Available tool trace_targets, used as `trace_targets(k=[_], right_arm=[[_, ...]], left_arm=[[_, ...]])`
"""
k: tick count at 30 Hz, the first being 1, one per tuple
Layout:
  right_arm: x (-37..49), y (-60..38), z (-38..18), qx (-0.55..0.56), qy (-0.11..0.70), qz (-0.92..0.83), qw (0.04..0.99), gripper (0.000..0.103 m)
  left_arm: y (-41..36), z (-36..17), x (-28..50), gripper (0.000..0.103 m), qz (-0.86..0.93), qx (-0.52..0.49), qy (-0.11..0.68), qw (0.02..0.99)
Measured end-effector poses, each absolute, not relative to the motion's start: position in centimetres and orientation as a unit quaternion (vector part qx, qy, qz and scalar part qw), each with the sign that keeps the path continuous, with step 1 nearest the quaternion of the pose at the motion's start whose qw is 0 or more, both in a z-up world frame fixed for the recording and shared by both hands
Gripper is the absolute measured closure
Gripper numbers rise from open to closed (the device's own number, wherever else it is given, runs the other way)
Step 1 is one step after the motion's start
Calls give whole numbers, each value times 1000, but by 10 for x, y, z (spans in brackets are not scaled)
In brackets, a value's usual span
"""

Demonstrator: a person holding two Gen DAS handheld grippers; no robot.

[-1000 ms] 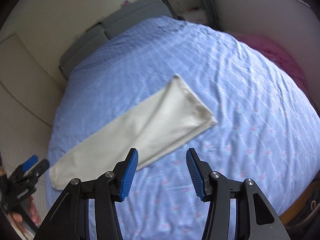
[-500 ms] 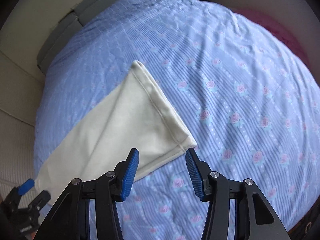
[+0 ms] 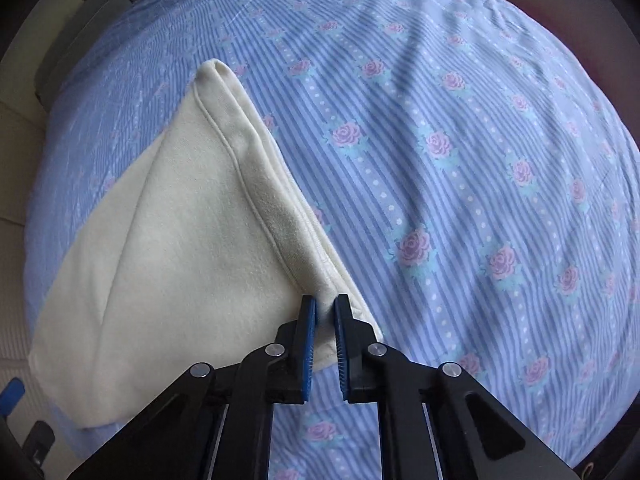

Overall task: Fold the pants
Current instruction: 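Grasp the strip end with the right gripper and fold it over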

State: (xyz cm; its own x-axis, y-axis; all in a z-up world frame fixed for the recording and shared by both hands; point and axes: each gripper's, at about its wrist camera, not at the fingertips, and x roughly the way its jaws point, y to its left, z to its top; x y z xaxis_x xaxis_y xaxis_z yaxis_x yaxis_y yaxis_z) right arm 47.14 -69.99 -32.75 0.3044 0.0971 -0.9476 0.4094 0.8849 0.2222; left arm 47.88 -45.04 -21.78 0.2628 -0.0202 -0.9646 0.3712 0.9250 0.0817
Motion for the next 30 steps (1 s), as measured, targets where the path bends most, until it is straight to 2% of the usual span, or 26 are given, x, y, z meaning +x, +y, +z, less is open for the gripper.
trace_targets(k=[5,12,14,16,18,24,30], right_arm=[[444,-702,-308,198,565,-129,791,96],[451,-714,-343,231,588,-126,765,96],[445,-715,-340,247,573,-138,769,93],[429,-722,-330,265,561,-162,767,76],[410,-725,-316,295,535,-167,774,64],[372,-714,-299,364,485,-147,781,64],[366,-700,-319,429,441,-153,773,64]], left_arm=[[-448,-217,480,3,-131,141,595,781],[-447,-216,480,3,-127,157,587,784],[-444,-215,479,3,-124,162,584,786],[-441,-214,480,3,-122,168,579,789],[-439,-212,481,3,-123,170,574,792],[-444,-205,495,3,-178,203,543,795],[-472,-201,526,3,-270,269,485,787]])
